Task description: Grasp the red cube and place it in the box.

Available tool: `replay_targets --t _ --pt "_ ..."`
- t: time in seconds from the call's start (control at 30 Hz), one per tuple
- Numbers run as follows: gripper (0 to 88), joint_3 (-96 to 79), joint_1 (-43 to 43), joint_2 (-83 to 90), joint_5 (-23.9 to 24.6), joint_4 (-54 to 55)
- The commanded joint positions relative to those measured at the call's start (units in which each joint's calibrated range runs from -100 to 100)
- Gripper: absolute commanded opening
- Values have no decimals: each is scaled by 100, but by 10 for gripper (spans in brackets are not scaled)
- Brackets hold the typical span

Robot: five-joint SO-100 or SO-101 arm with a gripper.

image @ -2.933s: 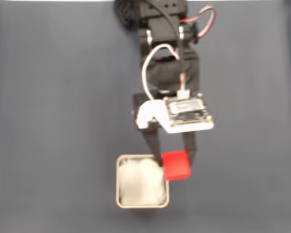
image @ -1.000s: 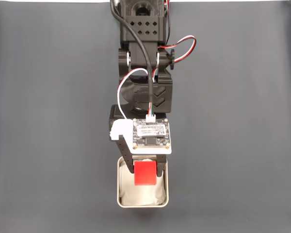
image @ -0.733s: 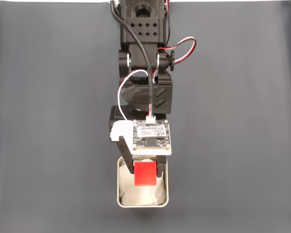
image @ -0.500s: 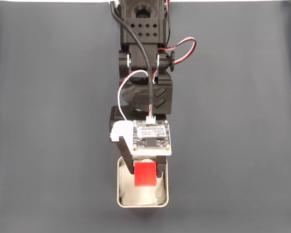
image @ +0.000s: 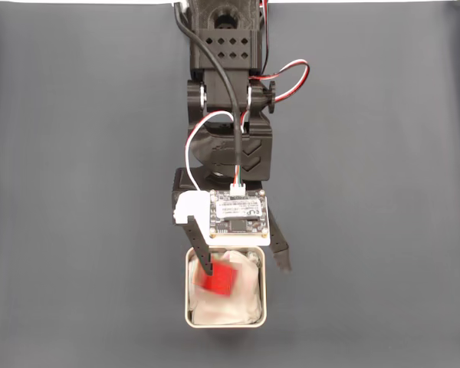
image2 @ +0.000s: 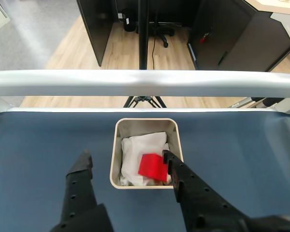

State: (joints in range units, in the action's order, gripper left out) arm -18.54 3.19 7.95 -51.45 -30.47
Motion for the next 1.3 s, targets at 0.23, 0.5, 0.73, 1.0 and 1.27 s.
replay_targets --t 0.23,0.5,0.73,1.0,1.27 --pt "383 1 29 81 -44 113" --pt "385 1 15 98 -49 145" --pt "385 -8 15 124 -44 153" --pt "383 -35 8 150 -20 178" --pt "246 -44 1 306 83 211"
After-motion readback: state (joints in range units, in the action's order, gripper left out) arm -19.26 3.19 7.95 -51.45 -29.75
